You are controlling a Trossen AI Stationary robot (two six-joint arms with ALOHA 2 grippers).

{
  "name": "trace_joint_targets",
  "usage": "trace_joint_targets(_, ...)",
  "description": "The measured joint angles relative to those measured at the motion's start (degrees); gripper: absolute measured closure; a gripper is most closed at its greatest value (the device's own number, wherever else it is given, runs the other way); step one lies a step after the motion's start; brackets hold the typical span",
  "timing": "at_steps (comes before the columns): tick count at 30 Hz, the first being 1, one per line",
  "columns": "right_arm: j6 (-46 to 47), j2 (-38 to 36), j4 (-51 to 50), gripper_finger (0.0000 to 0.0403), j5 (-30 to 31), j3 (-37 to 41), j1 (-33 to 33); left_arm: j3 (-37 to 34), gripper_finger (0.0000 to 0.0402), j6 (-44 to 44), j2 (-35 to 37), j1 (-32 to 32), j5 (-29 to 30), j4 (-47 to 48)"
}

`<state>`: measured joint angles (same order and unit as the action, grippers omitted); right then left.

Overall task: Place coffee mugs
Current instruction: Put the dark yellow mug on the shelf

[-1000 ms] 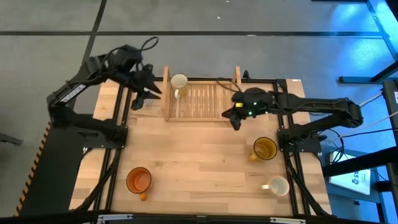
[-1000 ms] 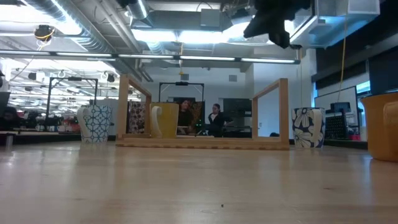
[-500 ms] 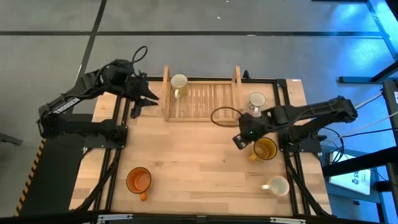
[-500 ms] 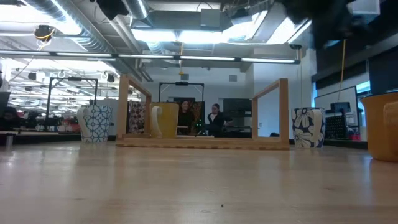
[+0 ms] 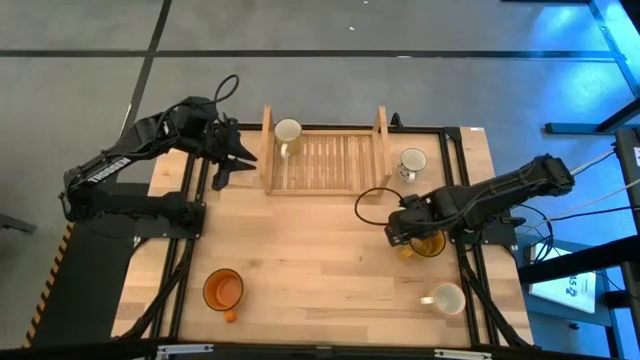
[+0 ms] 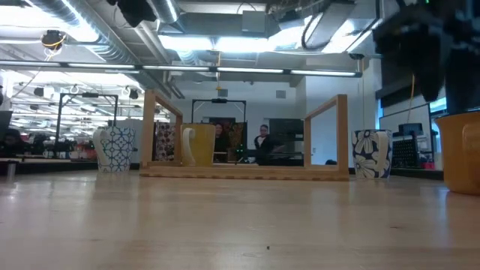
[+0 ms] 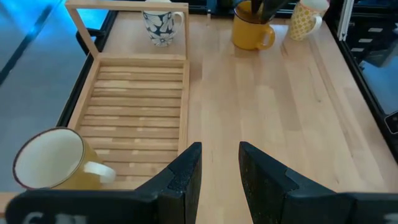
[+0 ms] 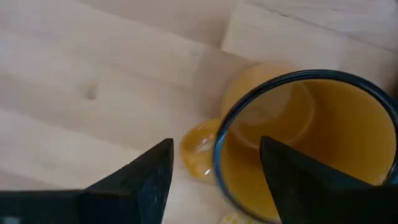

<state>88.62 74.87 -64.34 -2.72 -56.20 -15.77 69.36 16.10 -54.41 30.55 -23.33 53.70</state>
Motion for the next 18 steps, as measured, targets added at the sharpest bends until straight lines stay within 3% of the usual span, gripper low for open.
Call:
trace_joint_targets(10,4.7,0.0,11.0,0.0228,0.6,11.1,0.0,0.0,0.0302,-0.6,0.0,0.0,0.1,-0.4)
trace_joint_targets(18,4.5,0.0,11.7,0.0323,1.7,12.5,0.0,0.0,0.0302,-0.6,0.0,0.0,2.0,-0.4)
